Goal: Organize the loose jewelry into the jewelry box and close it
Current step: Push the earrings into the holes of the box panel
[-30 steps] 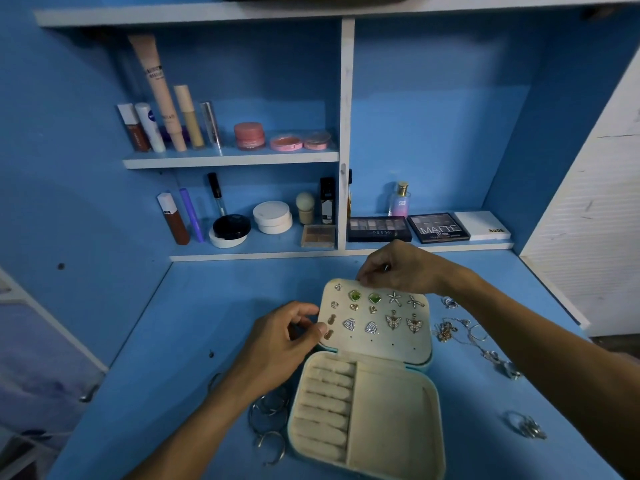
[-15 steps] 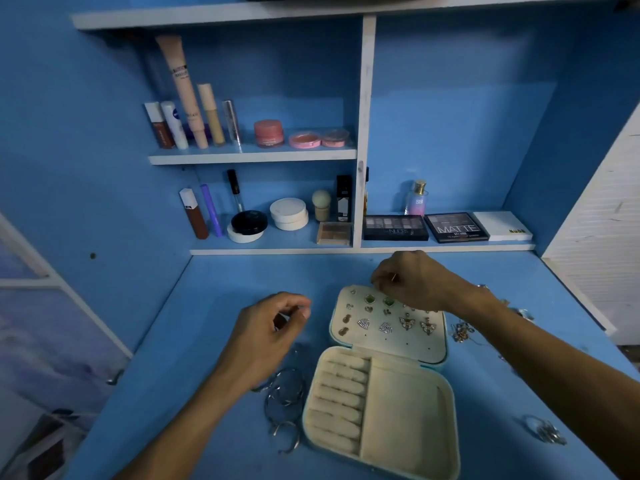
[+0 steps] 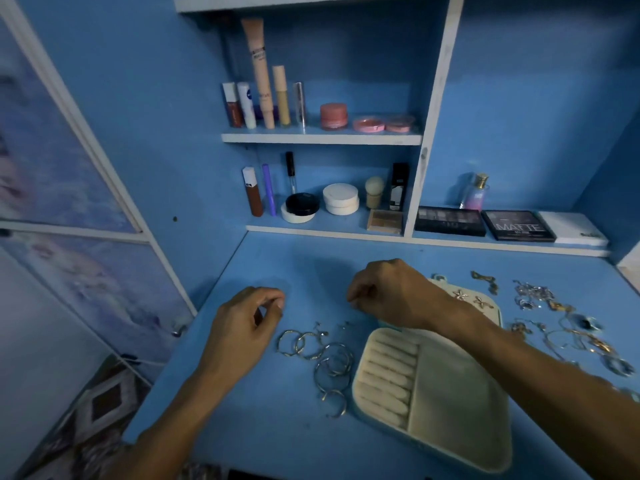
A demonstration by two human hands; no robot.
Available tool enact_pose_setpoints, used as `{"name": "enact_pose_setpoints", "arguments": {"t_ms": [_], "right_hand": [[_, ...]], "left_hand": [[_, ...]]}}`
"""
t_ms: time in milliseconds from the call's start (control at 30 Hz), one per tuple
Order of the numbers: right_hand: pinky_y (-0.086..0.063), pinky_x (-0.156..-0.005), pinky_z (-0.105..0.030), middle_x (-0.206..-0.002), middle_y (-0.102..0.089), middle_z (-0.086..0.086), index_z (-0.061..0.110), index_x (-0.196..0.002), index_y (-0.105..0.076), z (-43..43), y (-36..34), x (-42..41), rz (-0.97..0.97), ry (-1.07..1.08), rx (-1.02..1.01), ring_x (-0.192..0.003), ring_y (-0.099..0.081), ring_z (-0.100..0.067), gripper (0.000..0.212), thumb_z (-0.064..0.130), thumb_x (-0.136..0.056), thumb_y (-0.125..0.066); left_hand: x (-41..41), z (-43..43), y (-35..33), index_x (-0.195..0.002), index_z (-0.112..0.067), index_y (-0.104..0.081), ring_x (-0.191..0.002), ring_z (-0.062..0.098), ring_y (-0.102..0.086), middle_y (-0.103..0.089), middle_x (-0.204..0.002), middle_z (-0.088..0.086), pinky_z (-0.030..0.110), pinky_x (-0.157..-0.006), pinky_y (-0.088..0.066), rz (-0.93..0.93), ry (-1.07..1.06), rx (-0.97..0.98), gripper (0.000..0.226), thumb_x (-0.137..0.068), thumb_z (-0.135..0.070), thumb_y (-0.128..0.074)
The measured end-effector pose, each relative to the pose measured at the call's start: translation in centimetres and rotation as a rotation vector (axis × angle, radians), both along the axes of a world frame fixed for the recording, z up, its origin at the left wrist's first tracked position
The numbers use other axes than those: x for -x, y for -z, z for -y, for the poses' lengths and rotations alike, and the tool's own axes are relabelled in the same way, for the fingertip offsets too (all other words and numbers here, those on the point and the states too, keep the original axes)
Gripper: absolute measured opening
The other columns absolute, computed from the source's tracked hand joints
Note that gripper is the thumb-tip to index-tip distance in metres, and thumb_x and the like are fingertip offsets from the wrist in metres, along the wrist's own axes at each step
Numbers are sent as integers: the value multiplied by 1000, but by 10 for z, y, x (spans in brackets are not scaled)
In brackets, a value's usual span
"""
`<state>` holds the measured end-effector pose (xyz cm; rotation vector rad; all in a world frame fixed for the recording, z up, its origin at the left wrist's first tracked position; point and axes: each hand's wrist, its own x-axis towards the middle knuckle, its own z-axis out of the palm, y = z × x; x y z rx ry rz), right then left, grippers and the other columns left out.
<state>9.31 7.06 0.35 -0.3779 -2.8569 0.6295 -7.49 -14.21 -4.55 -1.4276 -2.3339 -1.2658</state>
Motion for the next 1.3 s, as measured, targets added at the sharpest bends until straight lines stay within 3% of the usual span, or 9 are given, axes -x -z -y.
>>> {"name": "enact_pose_setpoints", "arguments": {"t_ms": [200,367,467,600,767,933,1067,1133,1300], "right_hand": [[-48,-88,-25,-91,-69,21,33,-95,-78,12,1,9,176,-33,5,-89,-61,-1,14,25,-84,-73],[-34,-99,-35,-108,-71,22,36,-99,-77,17,1,12,221,-38,-79,-106,-58,-2,16,26,-88,-70],[-34,-100,-37,-103,-72,20,34,-97,-76,17,1,14,233,-35,-114,-104,-59,-4,16,23,-88,-69],[-32,-97,-38,-94,-70,19,30,-94,-71,16,4,14,230,-69,-127,-95,-59,-3,10,22,-90,-65],[-48,-88,-32,-77,-66,21,32,-90,-68,7,-1,5,80,13,44,-77,-61,-3,15,18,-85,-66],[-48,-74,-9,-83,-73,15,21,-95,-76,-8,-14,-38,-142,119,197,-78,-67,1,14,10,-88,-72],[-46,-74,-9,-81,-75,14,25,-92,-78,-18,-9,-81,-236,240,224,-78,-68,0,11,16,-85,-78],[-45,-73,-7,-80,-74,19,21,-89,-79,-18,-3,-97,-237,251,234,-78,-68,3,12,11,-83,-80],[-49,-75,-9,-82,-75,18,16,-84,-80,-13,9,-115,-249,285,289,-79,-68,7,13,5,-79,-81]], "left_hand": [[0,6,9,-93,-22,-72,-72,12,-63,-67,-86,-15,25,-65,-48,-3,-10,6,14,-91,-9,-69],[-5,2,10,-93,-23,-71,-67,12,-59,-65,-85,-12,25,-63,-48,-6,18,23,13,-93,-11,-70],[-6,-1,10,-94,-24,-71,-66,12,-58,-63,-83,-12,26,-62,-48,-14,26,36,11,-93,-13,-69],[-10,-6,6,-96,-23,-72,-68,9,-59,-62,-82,-14,15,-61,-45,-16,45,35,11,-93,-12,-70],[-17,-18,-5,-99,-25,-72,-65,12,-59,-63,-86,-17,13,-61,-43,4,86,45,10,-94,-17,-69],[-34,-53,-14,-109,-26,-71,-76,7,-61,-65,-95,-16,16,-71,-48,63,193,89,14,-97,-26,-64],[-51,-89,-18,-115,-23,-69,-87,4,-59,-62,-102,-9,25,-83,-49,84,264,154,21,-101,-31,-57],[-61,-108,-20,-121,-19,-67,-95,11,-60,-60,-107,-3,31,-91,-47,95,278,226,27,-102,-33,-54],[-76,-136,-18,-121,-21,-67,-105,17,-59,-57,-105,-1,33,-94,-46,141,306,341,31,-103,-37,-49]]}}
